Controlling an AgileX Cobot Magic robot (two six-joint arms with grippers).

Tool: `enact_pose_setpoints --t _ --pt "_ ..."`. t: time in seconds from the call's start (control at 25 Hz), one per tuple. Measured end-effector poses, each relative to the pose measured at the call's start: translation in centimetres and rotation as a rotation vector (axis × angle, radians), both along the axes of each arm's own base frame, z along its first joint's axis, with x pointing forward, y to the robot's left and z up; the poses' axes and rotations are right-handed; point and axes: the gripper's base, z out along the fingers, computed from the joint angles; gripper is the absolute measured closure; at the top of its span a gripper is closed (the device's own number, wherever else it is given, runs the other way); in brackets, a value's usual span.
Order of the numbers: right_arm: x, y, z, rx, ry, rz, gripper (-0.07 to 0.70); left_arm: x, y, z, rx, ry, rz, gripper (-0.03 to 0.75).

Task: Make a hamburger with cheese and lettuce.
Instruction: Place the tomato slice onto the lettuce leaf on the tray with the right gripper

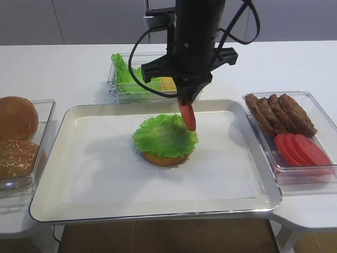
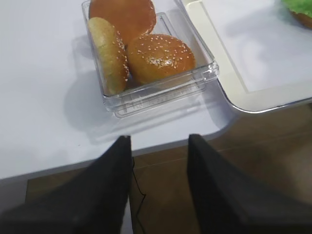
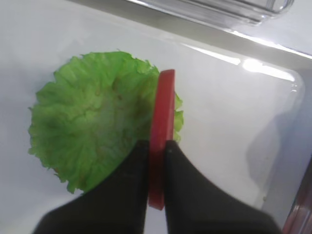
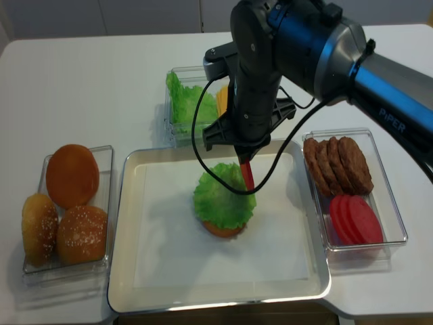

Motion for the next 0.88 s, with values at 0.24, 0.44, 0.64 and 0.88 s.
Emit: enact_pose_setpoints --t 0.24,0.44,0.64,0.88 --pt "0.0 0.6 -0.9 -0.010 0.021 0.011 0.557 0.0 0.0 0.0 0.000 0.000 0.000 0.427" --pt "-0.3 1.1 -0.9 -0.001 0.024 0.020 0.557 0.0 0.0 0.0 0.000 0.000 0.000 0.427" --pt "-0.3 1.2 -0.8 0.009 0.027 0.019 0.558 0.0 0.0 0.0 0.000 0.000 0.000 0.427" --pt "-0.2 1.1 -0.7 0.004 0.021 0.020 0.558 0.0 0.0 0.0 0.000 0.000 0.000 0.427"
